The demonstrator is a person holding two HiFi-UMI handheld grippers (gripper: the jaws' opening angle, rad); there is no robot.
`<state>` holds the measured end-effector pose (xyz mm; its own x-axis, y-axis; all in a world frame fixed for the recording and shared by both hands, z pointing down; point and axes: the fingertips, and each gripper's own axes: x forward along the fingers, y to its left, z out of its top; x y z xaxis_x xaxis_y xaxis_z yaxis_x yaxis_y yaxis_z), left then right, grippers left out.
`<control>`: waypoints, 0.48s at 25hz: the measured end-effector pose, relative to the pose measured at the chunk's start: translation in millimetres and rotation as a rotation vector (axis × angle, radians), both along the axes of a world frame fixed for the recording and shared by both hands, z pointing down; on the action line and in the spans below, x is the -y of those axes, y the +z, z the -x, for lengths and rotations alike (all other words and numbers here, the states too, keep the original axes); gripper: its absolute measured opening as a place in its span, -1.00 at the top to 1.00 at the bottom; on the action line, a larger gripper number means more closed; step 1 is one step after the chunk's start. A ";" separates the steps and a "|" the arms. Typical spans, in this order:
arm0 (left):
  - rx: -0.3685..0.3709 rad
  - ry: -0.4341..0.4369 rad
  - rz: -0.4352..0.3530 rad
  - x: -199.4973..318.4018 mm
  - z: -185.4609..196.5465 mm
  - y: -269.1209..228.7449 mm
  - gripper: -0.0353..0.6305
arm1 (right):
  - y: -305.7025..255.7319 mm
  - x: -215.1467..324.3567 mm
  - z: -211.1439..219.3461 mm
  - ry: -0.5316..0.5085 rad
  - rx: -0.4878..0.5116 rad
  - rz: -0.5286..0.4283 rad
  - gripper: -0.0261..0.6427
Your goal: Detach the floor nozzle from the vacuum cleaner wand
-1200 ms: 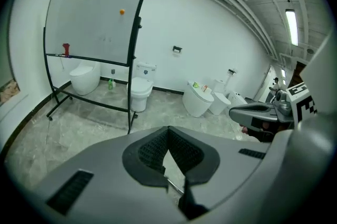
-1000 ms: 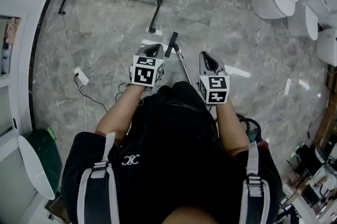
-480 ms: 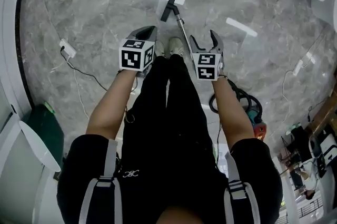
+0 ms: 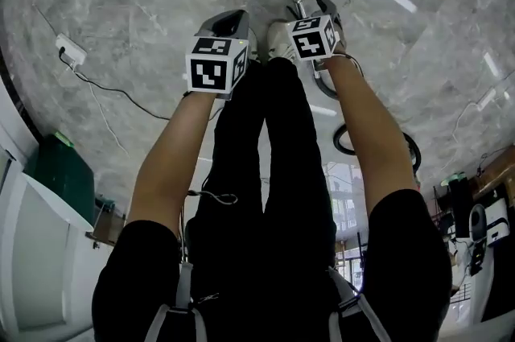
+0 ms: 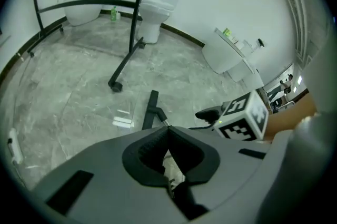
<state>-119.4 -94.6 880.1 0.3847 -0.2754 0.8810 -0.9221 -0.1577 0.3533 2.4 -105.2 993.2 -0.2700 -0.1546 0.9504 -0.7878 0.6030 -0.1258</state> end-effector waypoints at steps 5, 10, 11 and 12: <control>-0.034 -0.022 0.080 -57.6 10.3 52.5 0.88 | 131.1 -53.1 -35.7 -0.011 -0.199 0.148 0.00; -0.033 -0.089 0.079 -83.7 31.2 85.6 0.88 | 202.3 -62.0 -40.9 0.011 -0.236 0.217 0.01; -0.038 -0.111 0.085 -87.4 35.1 90.1 0.88 | 212.0 -62.4 -40.1 0.022 -0.236 0.225 0.02; -0.044 -0.131 0.093 -90.5 38.3 93.6 0.88 | 220.1 -62.8 -37.3 0.036 -0.229 0.236 0.04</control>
